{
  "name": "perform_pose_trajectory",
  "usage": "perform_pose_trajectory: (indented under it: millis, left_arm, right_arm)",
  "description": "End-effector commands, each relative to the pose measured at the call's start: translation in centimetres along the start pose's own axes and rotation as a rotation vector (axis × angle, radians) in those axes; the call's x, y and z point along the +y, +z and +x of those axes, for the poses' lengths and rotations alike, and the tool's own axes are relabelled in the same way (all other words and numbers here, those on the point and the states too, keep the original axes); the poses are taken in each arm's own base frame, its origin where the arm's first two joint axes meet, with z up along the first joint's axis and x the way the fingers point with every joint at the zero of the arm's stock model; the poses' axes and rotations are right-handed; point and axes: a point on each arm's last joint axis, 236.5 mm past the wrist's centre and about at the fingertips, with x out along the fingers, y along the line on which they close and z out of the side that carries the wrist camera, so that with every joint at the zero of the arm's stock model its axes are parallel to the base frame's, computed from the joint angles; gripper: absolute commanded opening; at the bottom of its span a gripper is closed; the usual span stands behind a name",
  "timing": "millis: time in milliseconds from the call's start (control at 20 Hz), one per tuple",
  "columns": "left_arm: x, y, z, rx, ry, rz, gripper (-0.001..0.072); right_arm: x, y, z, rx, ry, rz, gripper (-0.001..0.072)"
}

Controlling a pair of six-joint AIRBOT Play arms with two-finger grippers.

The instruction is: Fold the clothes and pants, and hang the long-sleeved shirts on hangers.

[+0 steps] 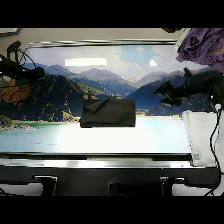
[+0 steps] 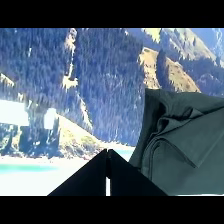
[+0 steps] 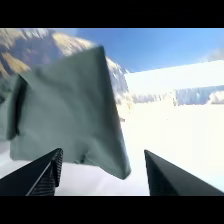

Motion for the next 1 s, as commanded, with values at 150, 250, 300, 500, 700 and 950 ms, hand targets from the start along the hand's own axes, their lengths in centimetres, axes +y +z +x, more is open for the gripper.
perform_pose_trajectory:
  millis: [150,250,300,500,700,950]
  left_arm:
    - [0.3,-0.2,-0.1,0.007,0.003,-0.003,0.0020]
    - [0.3,-0.2,-0.1,0.007,0.003,-0.003,0.0020]
    - [0.3,-0.2,-0.1,0.007,0.003,-0.003,0.0020]
    - [0.3,-0.2,-0.1,0.008,0.003,-0.003,0.0020]
    - [0.3,-0.2,-0.1,0.007,0.003,-0.003,0.0021]
    - [0.3,-0.2,-0.1,0.008,0.003,-0.003,0.0021]
  right_arm:
    - [-2.4,-3.8,9.5,0.151,0.161,0.013,0.0545]
    - [-1.7,-4.5,11.9,0.172,0.183,0.004,0.0535]
    - [-1.4,-4.7,12.9,0.176,0.188,0.006,0.0517]
    - [-0.4,-5.6,15.2,0.192,0.202,0.005,0.0479]
    - [0.7,-6.0,15.9,0.194,0.218,0.004,0.0180]
    - [4.2,-1.8,12.1,0.112,0.260,-0.002,0.0037]
